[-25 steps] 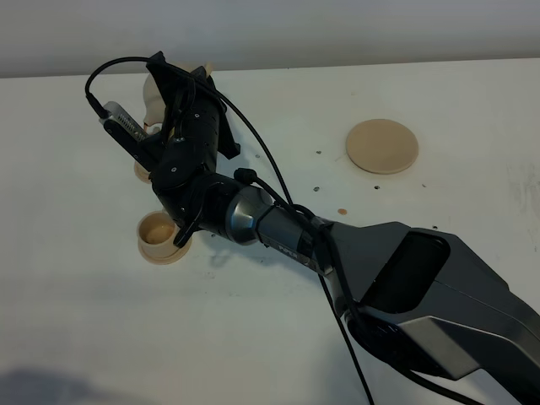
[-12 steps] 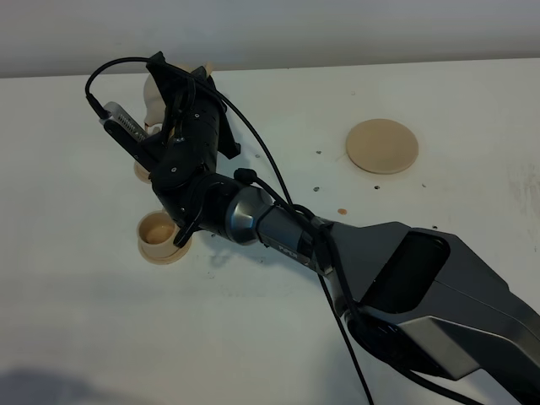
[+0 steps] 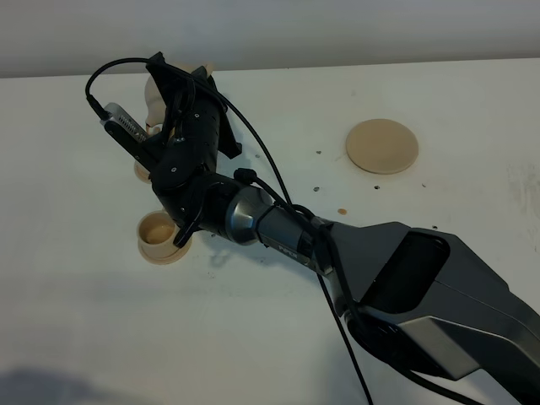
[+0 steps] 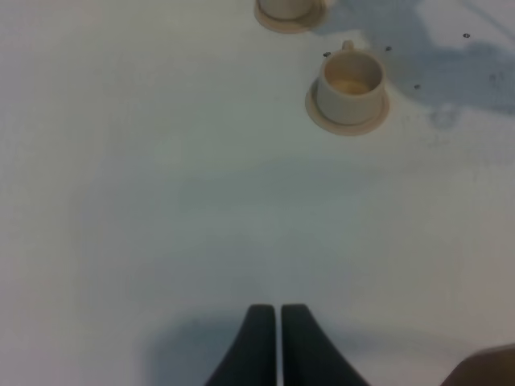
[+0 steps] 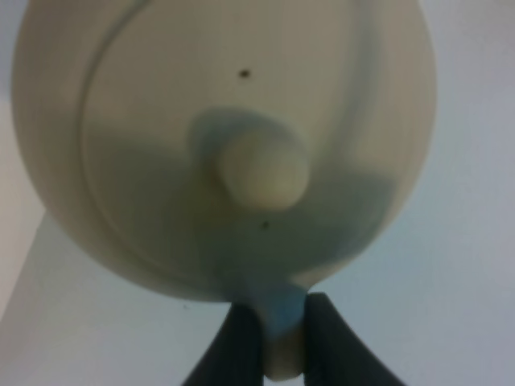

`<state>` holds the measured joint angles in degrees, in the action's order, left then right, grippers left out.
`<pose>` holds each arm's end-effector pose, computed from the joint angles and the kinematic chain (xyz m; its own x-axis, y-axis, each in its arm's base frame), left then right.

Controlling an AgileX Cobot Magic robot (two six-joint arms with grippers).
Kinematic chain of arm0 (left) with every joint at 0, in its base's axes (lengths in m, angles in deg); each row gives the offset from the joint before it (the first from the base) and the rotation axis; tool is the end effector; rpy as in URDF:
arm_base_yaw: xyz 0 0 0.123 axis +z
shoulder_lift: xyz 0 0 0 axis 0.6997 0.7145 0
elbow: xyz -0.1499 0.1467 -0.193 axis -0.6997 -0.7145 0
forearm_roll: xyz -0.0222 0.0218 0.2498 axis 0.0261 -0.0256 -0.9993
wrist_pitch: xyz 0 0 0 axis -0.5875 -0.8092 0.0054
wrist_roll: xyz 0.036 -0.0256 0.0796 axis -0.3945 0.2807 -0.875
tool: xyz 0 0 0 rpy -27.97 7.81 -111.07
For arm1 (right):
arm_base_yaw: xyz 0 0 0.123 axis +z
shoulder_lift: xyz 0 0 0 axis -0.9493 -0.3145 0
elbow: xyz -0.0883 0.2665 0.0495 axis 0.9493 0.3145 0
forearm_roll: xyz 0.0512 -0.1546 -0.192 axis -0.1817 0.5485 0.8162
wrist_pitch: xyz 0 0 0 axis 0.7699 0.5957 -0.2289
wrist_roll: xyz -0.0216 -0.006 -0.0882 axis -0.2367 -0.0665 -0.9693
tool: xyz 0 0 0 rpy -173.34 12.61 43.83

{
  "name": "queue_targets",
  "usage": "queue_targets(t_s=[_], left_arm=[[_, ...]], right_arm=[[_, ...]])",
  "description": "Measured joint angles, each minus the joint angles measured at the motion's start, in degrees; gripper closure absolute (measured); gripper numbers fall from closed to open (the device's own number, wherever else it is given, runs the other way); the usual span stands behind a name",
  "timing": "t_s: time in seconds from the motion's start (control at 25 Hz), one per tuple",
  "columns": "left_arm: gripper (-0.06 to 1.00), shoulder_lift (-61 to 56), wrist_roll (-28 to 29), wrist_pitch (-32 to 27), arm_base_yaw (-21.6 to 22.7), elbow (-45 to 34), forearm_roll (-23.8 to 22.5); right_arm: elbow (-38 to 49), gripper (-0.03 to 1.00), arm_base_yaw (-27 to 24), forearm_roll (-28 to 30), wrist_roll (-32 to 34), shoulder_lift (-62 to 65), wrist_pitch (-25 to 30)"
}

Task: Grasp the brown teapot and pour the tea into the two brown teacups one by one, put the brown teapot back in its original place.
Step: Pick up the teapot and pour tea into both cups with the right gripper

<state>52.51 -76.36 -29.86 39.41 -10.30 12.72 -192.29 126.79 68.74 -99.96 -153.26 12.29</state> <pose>0.0040 -0.0064 0.2662 -0.5178 0.0663 -0.8529 0.1534 0.9880 -0.0163 0.3875 0.4328 0.1454 0.1288 -0.8643 0.4863 -0.0929 -0.4987 -0.8618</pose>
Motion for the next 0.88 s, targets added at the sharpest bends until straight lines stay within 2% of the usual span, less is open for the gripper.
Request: queue_targets(t_s=[0.88], left_arm=[[0.96, 0.0, 0.0, 0.0, 0.0, 0.0, 0.0]], right_arm=[[0.0, 0.86, 0.0, 0.0, -0.4, 0.0, 0.2]])
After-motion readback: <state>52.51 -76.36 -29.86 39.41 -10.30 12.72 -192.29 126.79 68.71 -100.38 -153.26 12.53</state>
